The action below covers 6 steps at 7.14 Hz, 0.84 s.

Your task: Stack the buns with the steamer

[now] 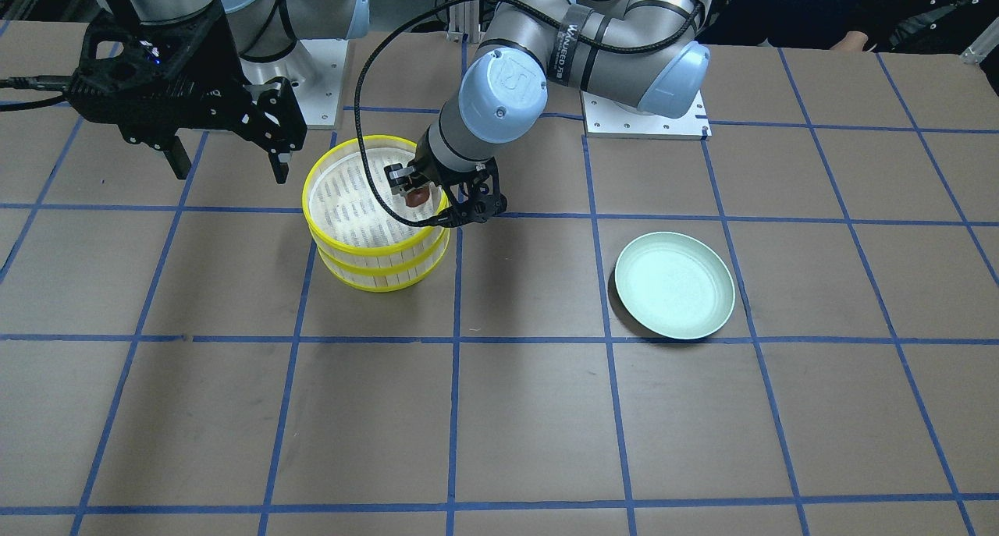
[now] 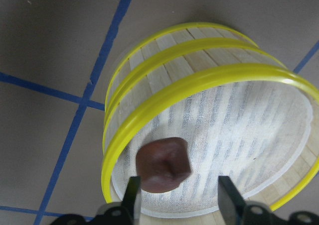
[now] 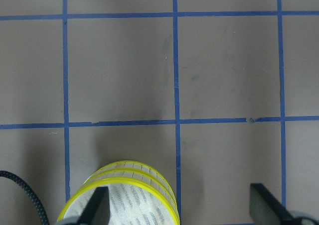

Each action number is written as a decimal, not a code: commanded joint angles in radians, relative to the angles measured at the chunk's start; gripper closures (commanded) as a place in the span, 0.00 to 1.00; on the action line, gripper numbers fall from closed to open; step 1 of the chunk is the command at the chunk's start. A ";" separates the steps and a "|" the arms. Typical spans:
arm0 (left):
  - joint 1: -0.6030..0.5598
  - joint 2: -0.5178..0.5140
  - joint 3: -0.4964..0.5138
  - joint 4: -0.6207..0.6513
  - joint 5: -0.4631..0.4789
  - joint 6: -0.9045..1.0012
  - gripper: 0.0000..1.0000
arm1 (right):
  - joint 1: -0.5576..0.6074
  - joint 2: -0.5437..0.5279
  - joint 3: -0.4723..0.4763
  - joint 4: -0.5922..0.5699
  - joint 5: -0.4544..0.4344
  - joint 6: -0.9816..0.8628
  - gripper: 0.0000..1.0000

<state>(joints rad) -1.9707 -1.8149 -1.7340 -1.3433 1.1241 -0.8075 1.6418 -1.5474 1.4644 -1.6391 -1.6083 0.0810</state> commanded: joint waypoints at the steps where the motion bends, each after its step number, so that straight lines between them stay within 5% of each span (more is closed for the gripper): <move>1: 0.016 0.022 0.036 0.012 0.014 0.005 0.00 | 0.001 0.000 0.002 -0.011 0.004 0.000 0.00; 4: 0.156 0.057 0.180 -0.029 0.117 0.242 0.00 | 0.001 -0.002 0.005 -0.015 0.017 0.010 0.00; 5: 0.189 0.072 0.183 -0.046 0.302 0.392 0.00 | 0.001 -0.002 0.005 -0.013 0.018 0.010 0.00; 6: 0.220 0.098 0.186 -0.053 0.371 0.445 0.00 | 0.001 -0.002 0.005 -0.014 0.019 0.007 0.00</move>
<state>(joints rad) -1.7898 -1.7422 -1.5571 -1.3831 1.3840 -0.4638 1.6428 -1.5493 1.4693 -1.6529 -1.5912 0.0894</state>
